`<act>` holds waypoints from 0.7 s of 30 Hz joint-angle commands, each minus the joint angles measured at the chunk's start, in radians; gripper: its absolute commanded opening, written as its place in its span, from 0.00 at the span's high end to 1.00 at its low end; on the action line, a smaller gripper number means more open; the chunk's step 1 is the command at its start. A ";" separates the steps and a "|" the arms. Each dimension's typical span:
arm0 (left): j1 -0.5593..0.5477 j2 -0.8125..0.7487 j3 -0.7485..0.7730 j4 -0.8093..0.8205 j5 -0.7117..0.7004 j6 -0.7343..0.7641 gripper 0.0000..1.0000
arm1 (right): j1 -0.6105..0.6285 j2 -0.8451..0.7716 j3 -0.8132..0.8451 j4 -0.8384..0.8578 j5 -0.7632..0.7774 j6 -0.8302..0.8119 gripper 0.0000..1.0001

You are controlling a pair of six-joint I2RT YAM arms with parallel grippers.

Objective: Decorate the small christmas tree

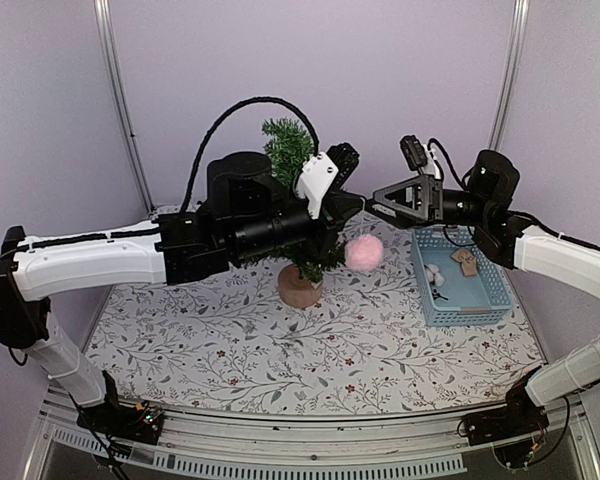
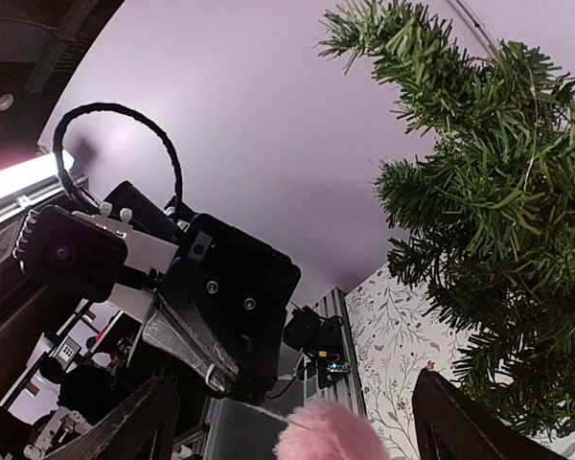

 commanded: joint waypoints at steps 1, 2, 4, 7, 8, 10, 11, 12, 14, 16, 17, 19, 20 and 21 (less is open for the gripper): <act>-0.002 -0.070 0.003 -0.113 0.020 -0.023 1.00 | -0.002 -0.065 -0.027 -0.076 -0.033 -0.126 0.10; 0.000 -0.077 -0.002 -0.114 0.025 -0.027 1.00 | -0.002 -0.076 -0.036 -0.084 -0.037 -0.149 0.09; 0.002 -0.082 -0.002 -0.115 0.043 -0.038 1.00 | 0.002 -0.094 -0.059 -0.084 -0.054 -0.191 0.08; 0.002 -0.075 0.015 -0.126 0.073 -0.048 1.00 | 0.026 -0.106 -0.081 -0.097 -0.072 -0.240 0.06; 0.002 -0.073 0.020 -0.126 0.076 -0.053 1.00 | 0.034 -0.104 -0.077 -0.110 -0.070 -0.262 0.06; 0.002 -0.075 0.024 -0.123 0.083 -0.063 1.00 | 0.053 -0.096 -0.066 -0.139 -0.057 -0.307 0.06; 0.002 -0.077 0.025 -0.120 0.082 -0.069 1.00 | 0.059 -0.091 -0.060 -0.142 -0.048 -0.326 0.06; 0.002 -0.079 0.025 -0.118 0.078 -0.072 1.00 | 0.064 -0.085 -0.056 -0.144 -0.040 -0.338 0.06; 0.003 -0.082 0.027 -0.116 0.070 -0.074 1.00 | 0.075 -0.070 -0.041 -0.149 -0.034 -0.363 0.06; 0.003 -0.082 0.030 -0.110 0.064 -0.079 1.00 | 0.089 -0.056 -0.026 -0.157 -0.036 -0.384 0.06; 0.005 -0.081 0.033 -0.107 0.063 -0.082 1.00 | 0.097 -0.051 -0.022 -0.158 -0.036 -0.398 0.07; 0.005 -0.076 0.043 -0.099 0.059 -0.088 1.00 | 0.109 -0.045 -0.022 -0.161 -0.035 -0.417 0.07; 0.006 -0.073 0.047 -0.092 0.057 -0.089 1.00 | 0.112 -0.044 -0.022 -0.166 -0.036 -0.429 0.08; 0.006 -0.070 0.051 -0.085 0.056 -0.092 1.00 | 0.114 -0.043 -0.023 -0.171 -0.040 -0.438 0.10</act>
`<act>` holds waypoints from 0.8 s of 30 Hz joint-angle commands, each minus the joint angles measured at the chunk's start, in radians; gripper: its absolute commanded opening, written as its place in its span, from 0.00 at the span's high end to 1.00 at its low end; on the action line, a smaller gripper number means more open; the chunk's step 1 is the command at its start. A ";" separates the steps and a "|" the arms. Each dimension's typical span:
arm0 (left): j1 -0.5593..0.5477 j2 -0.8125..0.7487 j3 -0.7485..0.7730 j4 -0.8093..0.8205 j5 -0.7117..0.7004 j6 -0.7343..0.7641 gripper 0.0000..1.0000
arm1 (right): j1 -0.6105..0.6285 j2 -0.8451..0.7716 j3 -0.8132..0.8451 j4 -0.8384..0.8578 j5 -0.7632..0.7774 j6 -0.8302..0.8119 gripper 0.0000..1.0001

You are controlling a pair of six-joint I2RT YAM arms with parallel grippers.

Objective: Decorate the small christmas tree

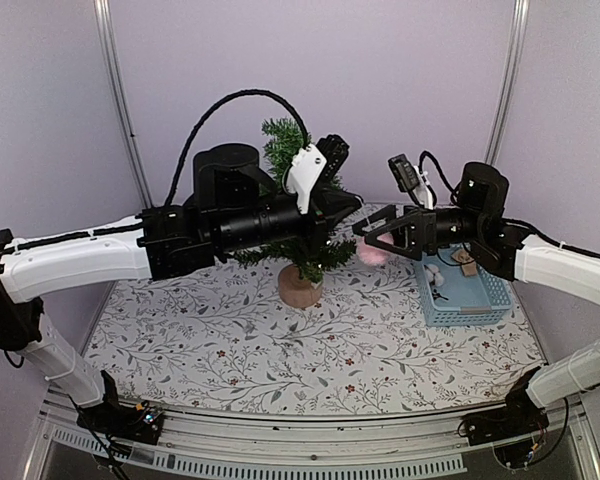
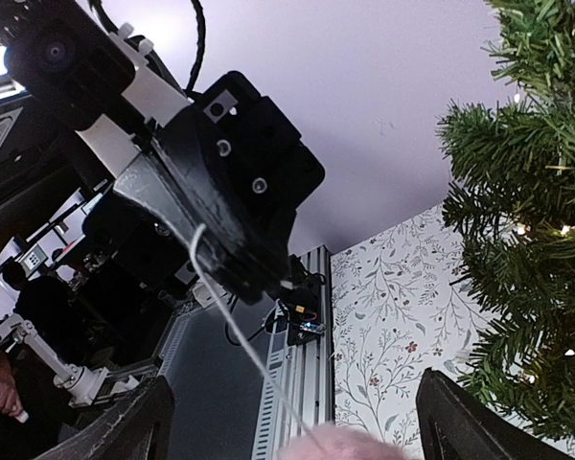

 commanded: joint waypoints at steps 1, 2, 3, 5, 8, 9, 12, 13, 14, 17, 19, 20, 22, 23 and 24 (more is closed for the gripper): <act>0.006 -0.001 0.051 0.032 -0.006 -0.023 1.00 | 0.021 0.010 0.029 -0.029 -0.001 -0.079 0.11; 0.008 0.005 0.056 0.039 -0.009 -0.024 1.00 | 0.021 0.008 0.027 -0.036 -0.005 -0.083 0.14; 0.010 0.010 0.062 0.045 -0.012 -0.025 1.00 | 0.022 0.007 0.024 -0.041 -0.009 -0.089 0.16; 0.015 0.024 0.077 0.057 -0.015 -0.031 1.00 | 0.022 0.000 0.017 -0.044 -0.011 -0.093 0.24; 0.020 0.035 0.087 0.075 -0.016 -0.037 1.00 | 0.024 -0.011 0.012 -0.043 -0.012 -0.097 0.36; 0.023 0.036 0.086 0.079 -0.017 -0.040 1.00 | 0.024 -0.012 0.013 -0.043 -0.015 -0.099 0.38; 0.028 0.033 0.085 0.086 -0.018 -0.044 1.00 | 0.024 -0.009 0.026 -0.043 -0.014 -0.100 0.35; 0.028 0.031 0.082 0.088 -0.018 -0.045 1.00 | 0.026 -0.007 0.030 -0.044 -0.009 -0.103 0.30; 0.029 0.029 0.080 0.090 -0.017 -0.044 1.00 | 0.026 -0.005 0.032 -0.044 -0.002 -0.104 0.24; 0.033 0.026 0.081 0.094 -0.013 -0.041 1.00 | 0.025 -0.001 0.037 -0.044 0.020 -0.110 0.20; 0.033 0.029 0.084 0.100 -0.003 -0.043 1.00 | 0.026 0.000 0.038 -0.044 0.038 -0.114 0.20; 0.033 0.028 0.084 0.104 0.006 -0.044 1.00 | 0.027 0.000 0.039 -0.046 0.052 -0.115 0.20; 0.033 0.028 0.084 0.115 0.023 -0.048 1.00 | 0.025 0.002 0.037 -0.051 0.076 -0.116 0.19; 0.033 0.027 0.084 0.117 0.024 -0.052 1.00 | 0.026 0.003 0.037 -0.051 0.085 -0.117 0.19; 0.032 0.026 0.083 0.120 0.025 -0.054 1.00 | 0.026 0.004 0.036 -0.051 0.089 -0.117 0.19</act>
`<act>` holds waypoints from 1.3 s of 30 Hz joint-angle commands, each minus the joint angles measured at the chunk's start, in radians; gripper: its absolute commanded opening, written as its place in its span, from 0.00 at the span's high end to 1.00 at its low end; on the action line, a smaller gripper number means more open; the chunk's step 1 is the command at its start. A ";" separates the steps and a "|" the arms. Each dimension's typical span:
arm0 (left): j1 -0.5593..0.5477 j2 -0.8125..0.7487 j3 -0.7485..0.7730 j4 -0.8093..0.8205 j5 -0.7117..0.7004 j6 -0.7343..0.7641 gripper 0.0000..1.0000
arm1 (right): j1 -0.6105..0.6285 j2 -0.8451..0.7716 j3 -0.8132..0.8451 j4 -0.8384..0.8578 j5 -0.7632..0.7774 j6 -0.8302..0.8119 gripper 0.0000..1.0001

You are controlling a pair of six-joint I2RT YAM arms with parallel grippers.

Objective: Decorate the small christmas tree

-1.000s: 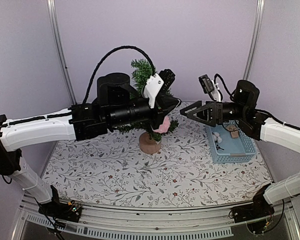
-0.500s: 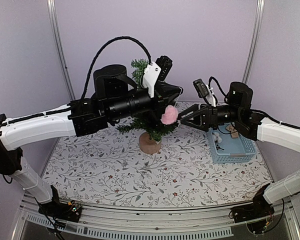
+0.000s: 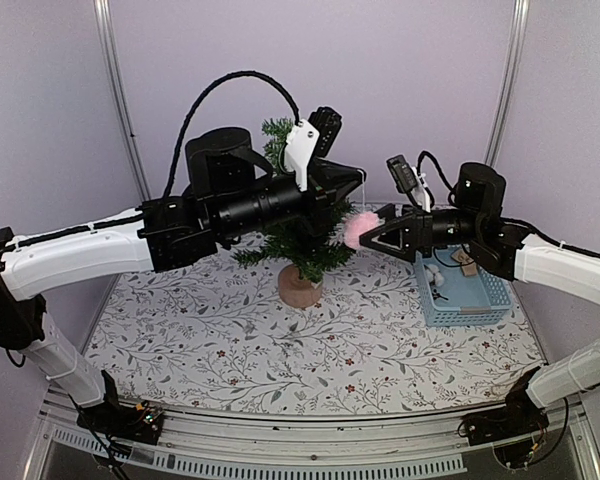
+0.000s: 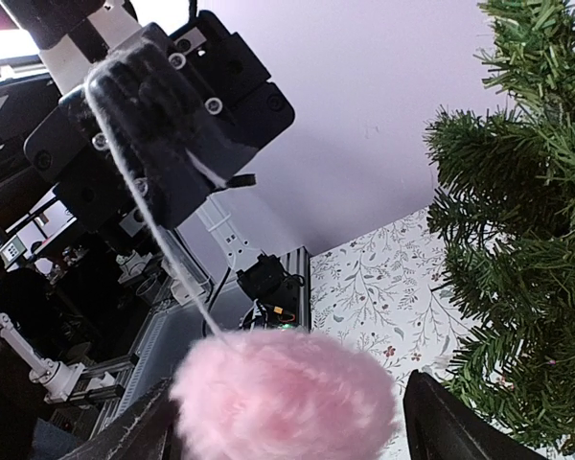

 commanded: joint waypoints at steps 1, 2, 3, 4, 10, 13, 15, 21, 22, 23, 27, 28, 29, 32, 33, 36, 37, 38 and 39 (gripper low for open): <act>0.011 0.003 0.020 0.046 0.022 -0.018 1.00 | 0.007 -0.001 0.027 0.001 0.052 -0.015 0.19; 0.012 0.003 0.020 0.046 0.022 -0.018 1.00 | 0.006 0.000 0.028 0.002 0.054 -0.014 0.19; 0.012 0.002 0.018 0.047 0.022 -0.018 1.00 | 0.007 0.001 0.030 0.003 0.055 -0.016 0.20; 0.012 0.002 0.018 0.047 0.022 -0.017 1.00 | 0.007 0.000 0.030 0.004 0.055 -0.018 0.21; 0.012 0.000 0.013 0.053 0.022 -0.020 1.00 | 0.007 0.002 0.040 0.040 0.039 -0.014 0.27; 0.012 -0.002 0.009 0.055 0.021 -0.018 1.00 | 0.007 0.012 0.051 0.053 0.029 -0.004 0.28; 0.012 -0.003 0.007 0.056 0.020 -0.018 1.00 | 0.008 0.018 0.056 0.060 0.027 -0.001 0.25; 0.013 0.000 0.011 0.060 0.020 -0.015 1.00 | 0.012 0.040 0.074 0.063 0.018 -0.005 0.22; 0.013 0.001 0.012 0.061 0.018 -0.014 1.00 | 0.013 0.043 0.075 0.062 0.016 -0.005 0.23; 0.013 0.001 0.013 0.062 0.017 -0.013 1.00 | 0.014 0.044 0.077 0.062 0.014 -0.006 0.24; 0.016 0.003 0.015 0.067 0.015 -0.014 1.00 | 0.016 0.051 0.080 0.064 0.004 -0.011 0.28; 0.017 0.003 0.015 0.067 0.014 -0.014 1.00 | 0.016 0.053 0.080 0.063 0.003 -0.011 0.30; 0.017 0.003 0.015 0.067 0.014 -0.015 1.00 | 0.017 0.055 0.083 0.063 0.001 -0.010 0.30; 0.019 0.003 0.015 0.067 0.014 -0.016 1.00 | 0.017 0.062 0.089 0.065 -0.001 -0.012 0.33; 0.021 0.003 0.015 0.067 0.014 -0.017 1.00 | 0.016 0.064 0.091 0.065 -0.001 -0.013 0.33; 0.022 0.003 0.013 0.067 0.016 -0.017 1.00 | 0.017 0.072 0.096 0.066 0.000 -0.014 0.25; 0.022 0.003 0.015 0.068 0.017 -0.018 1.00 | 0.016 0.074 0.097 0.065 0.002 -0.014 0.24; 0.023 0.003 0.015 0.068 0.019 -0.018 1.00 | 0.017 0.076 0.098 0.067 0.002 -0.013 0.23; 0.024 0.004 0.016 0.070 0.021 -0.017 1.00 | 0.017 0.077 0.100 0.068 0.002 -0.013 0.23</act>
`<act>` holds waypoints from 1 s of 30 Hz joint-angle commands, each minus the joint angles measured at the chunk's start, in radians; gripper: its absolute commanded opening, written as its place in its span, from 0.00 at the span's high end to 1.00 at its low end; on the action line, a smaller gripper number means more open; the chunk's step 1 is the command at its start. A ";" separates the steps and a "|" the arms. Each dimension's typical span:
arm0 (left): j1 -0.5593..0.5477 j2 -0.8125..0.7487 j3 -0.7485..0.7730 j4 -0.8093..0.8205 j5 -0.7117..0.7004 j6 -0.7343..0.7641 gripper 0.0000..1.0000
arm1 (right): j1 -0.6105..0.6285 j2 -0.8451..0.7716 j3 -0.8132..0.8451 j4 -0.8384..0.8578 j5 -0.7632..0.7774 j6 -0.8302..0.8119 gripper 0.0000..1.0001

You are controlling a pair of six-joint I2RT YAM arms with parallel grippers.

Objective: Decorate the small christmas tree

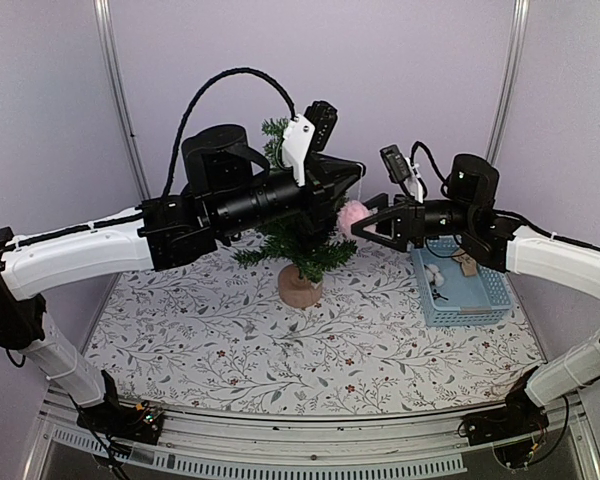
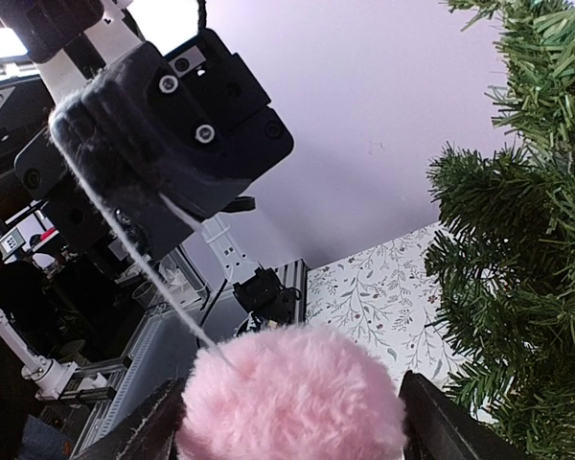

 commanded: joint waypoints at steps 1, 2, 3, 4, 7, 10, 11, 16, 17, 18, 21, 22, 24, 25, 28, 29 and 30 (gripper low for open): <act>0.015 0.005 0.018 0.031 0.004 -0.005 1.00 | 0.008 0.016 0.035 0.025 -0.007 -0.007 0.23; 0.017 0.005 0.019 0.030 0.004 -0.005 1.00 | 0.009 0.018 0.037 0.026 -0.007 -0.008 0.23; 0.016 0.006 0.019 0.031 0.004 -0.006 1.00 | 0.009 0.019 0.038 0.026 -0.006 -0.007 0.23; 0.016 0.006 0.020 0.032 0.004 -0.005 1.00 | 0.008 0.023 0.039 0.026 -0.006 -0.008 0.23; 0.017 0.006 0.020 0.033 0.004 -0.005 1.00 | 0.008 0.027 0.039 0.030 -0.006 -0.007 0.26; 0.021 0.004 0.018 0.032 0.004 -0.008 1.00 | 0.008 0.028 0.037 0.029 -0.007 -0.008 0.30; 0.022 0.003 0.017 0.032 0.004 -0.009 1.00 | 0.008 0.029 0.036 0.030 -0.007 -0.007 0.33; 0.032 -0.011 -0.006 0.034 0.004 -0.025 1.00 | 0.008 0.023 0.029 0.027 -0.004 -0.009 0.50; 0.035 -0.017 -0.015 0.034 0.004 -0.028 1.00 | 0.008 0.021 0.028 0.026 -0.003 -0.009 0.53; 0.036 -0.023 -0.021 0.032 0.004 -0.030 1.00 | 0.008 0.018 0.029 0.024 -0.001 -0.009 0.56; 0.040 -0.036 -0.039 0.022 0.004 -0.034 1.00 | 0.008 0.013 0.033 0.020 0.004 -0.009 0.62; 0.040 -0.040 -0.043 0.019 0.004 -0.034 1.00 | 0.008 0.011 0.035 0.018 0.006 -0.010 0.63; 0.041 -0.049 -0.056 0.014 0.004 -0.036 1.00 | 0.008 0.007 0.042 0.014 0.015 -0.011 0.65; 0.041 -0.055 -0.063 0.011 0.004 -0.036 1.00 | 0.008 0.005 0.044 0.008 0.022 -0.013 0.66; 0.044 -0.079 -0.093 0.001 0.004 -0.035 1.00 | 0.008 -0.003 0.056 -0.022 0.050 -0.029 0.69; 0.045 -0.091 -0.108 -0.001 0.004 -0.033 1.00 | 0.008 -0.005 0.061 -0.036 0.060 -0.032 0.69; 0.046 -0.103 -0.125 -0.004 0.004 -0.029 1.00 | 0.008 -0.008 0.067 -0.055 0.071 -0.043 0.71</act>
